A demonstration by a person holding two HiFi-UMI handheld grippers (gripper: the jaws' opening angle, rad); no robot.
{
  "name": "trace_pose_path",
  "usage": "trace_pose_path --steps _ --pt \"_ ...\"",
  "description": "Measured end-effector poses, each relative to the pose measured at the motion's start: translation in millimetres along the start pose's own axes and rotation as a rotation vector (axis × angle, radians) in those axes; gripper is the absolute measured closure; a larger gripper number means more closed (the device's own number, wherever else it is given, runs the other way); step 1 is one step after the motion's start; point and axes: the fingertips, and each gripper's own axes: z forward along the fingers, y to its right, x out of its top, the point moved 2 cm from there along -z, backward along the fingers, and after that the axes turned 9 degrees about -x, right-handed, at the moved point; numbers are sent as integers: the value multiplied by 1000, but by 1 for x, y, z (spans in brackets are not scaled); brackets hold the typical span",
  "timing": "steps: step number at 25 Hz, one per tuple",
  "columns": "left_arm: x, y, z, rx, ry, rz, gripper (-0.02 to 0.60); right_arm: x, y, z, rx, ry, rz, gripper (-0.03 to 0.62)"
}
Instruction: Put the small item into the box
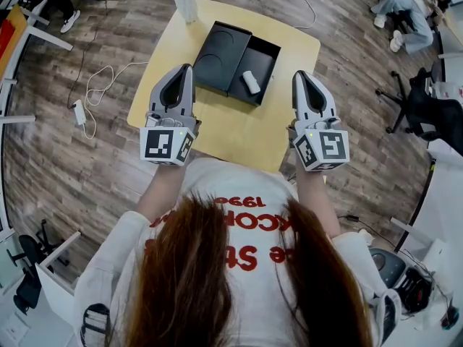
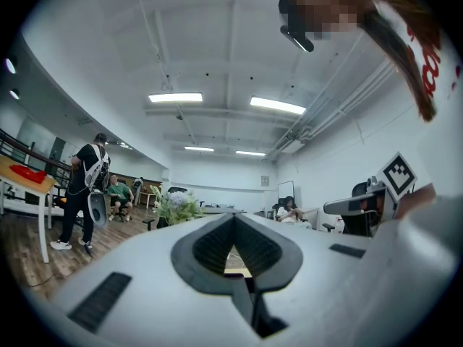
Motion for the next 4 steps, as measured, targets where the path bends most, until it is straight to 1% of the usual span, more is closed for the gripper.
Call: trace_pose_path --steps 4 --pt "-2 -2 0 5 -2 -1 575 0 -1 2 4 5 3 589"
